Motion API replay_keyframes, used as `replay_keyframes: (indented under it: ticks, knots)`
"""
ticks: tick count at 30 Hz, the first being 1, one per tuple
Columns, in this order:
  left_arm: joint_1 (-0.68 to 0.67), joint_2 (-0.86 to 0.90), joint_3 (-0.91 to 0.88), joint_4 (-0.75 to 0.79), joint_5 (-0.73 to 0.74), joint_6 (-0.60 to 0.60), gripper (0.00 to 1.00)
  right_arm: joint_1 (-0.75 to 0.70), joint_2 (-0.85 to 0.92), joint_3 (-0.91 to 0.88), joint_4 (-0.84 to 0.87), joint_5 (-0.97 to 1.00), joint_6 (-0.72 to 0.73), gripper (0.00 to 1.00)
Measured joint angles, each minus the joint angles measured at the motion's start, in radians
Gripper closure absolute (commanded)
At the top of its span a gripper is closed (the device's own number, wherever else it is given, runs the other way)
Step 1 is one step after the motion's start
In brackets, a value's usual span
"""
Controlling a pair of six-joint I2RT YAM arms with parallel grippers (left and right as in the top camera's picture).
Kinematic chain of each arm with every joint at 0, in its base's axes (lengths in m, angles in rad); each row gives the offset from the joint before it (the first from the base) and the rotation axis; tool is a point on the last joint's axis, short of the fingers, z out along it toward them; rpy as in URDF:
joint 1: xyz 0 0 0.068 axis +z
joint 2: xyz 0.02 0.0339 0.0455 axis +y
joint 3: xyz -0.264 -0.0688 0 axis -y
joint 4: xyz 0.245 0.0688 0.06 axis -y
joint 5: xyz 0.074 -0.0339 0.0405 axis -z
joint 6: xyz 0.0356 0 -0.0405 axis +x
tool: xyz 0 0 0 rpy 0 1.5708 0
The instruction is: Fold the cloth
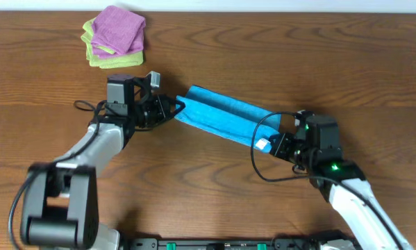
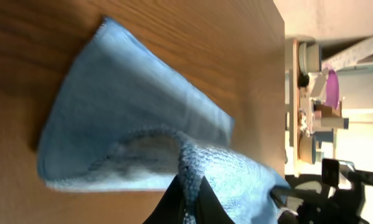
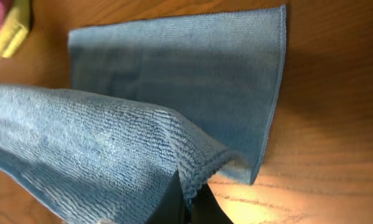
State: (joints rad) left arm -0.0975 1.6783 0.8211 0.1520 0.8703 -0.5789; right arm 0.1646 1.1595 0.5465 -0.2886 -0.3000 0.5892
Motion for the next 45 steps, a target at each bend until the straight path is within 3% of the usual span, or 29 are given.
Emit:
replay_keyframes:
  ticks: [7,19,45]
  knots:
    - [-0.003,0.107,0.014,0.081,-0.007,-0.054,0.94,0.0,0.072,0.021,0.038,0.034,-0.041,0.99]
    - [-0.055,0.314,0.256,0.084,-0.017,-0.053,0.94,-0.008,0.185,0.024,0.168,0.119,-0.053,0.99]
    - [-0.068,0.33,0.265,0.031,-0.112,-0.049,0.94,-0.069,0.386,0.028,0.396,0.108,-0.064,0.99]
